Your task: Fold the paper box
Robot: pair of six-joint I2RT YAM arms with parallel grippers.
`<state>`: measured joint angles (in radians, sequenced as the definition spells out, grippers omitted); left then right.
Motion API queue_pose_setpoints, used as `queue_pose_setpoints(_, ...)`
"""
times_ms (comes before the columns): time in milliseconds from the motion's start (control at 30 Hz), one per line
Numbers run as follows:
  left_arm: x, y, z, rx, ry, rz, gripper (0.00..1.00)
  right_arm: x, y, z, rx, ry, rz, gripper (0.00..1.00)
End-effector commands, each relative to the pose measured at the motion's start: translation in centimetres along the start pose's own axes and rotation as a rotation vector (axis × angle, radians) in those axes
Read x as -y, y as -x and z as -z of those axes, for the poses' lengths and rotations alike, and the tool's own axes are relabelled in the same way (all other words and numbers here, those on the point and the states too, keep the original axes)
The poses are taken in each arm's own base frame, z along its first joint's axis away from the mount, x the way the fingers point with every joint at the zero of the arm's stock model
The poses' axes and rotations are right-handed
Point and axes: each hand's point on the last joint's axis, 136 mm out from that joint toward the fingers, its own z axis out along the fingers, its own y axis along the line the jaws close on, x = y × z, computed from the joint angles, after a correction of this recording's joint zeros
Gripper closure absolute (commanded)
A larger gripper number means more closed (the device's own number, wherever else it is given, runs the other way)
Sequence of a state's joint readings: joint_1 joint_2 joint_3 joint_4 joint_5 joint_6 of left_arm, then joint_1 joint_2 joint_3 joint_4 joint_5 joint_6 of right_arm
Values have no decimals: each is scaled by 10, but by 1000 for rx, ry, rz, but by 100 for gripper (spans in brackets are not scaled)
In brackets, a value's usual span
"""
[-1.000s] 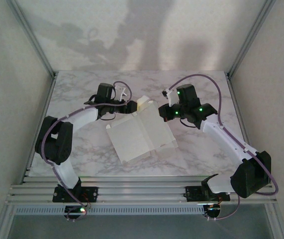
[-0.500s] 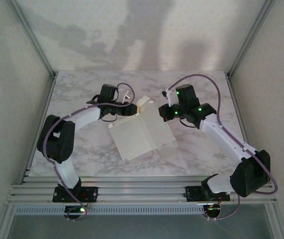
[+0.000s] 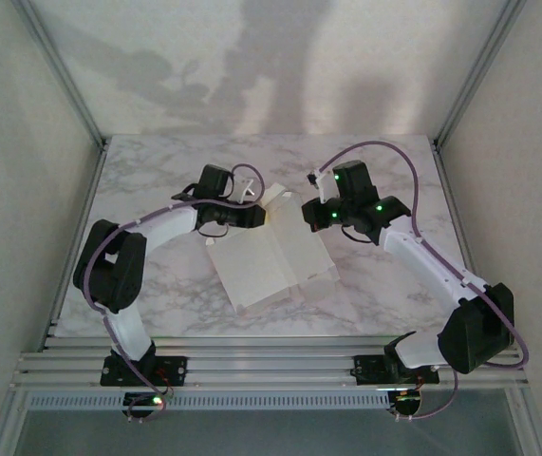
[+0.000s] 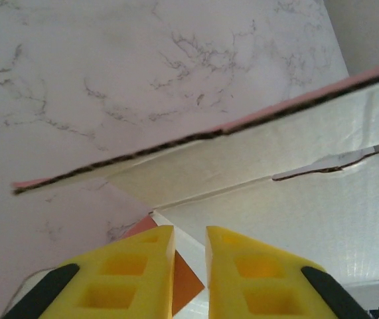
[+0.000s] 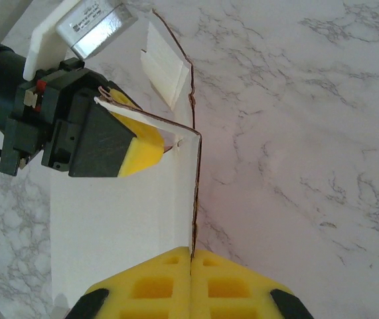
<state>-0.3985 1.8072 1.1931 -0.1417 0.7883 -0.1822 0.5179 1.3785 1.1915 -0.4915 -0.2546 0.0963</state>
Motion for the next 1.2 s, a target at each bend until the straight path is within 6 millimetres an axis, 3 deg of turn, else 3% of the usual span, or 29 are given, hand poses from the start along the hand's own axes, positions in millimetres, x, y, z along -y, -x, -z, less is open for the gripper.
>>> queue_pose_setpoints(0,4,-3,-3,-23,14,-17,80,-5,9,0,16,1,23,100)
queue_pose_setpoints(433,-10,-22,-34,-65,46,66,78,-7,12,3,26,2,29,100)
queue_pose_setpoints(767,6,-3,-25,23,-12,67,68,-3,2,-9,-41,-66,70,100)
queue_pose_setpoints(1167,-4,-14,-16,69,-18,120,63,-9,-2,-31,-141,-131,152,100)
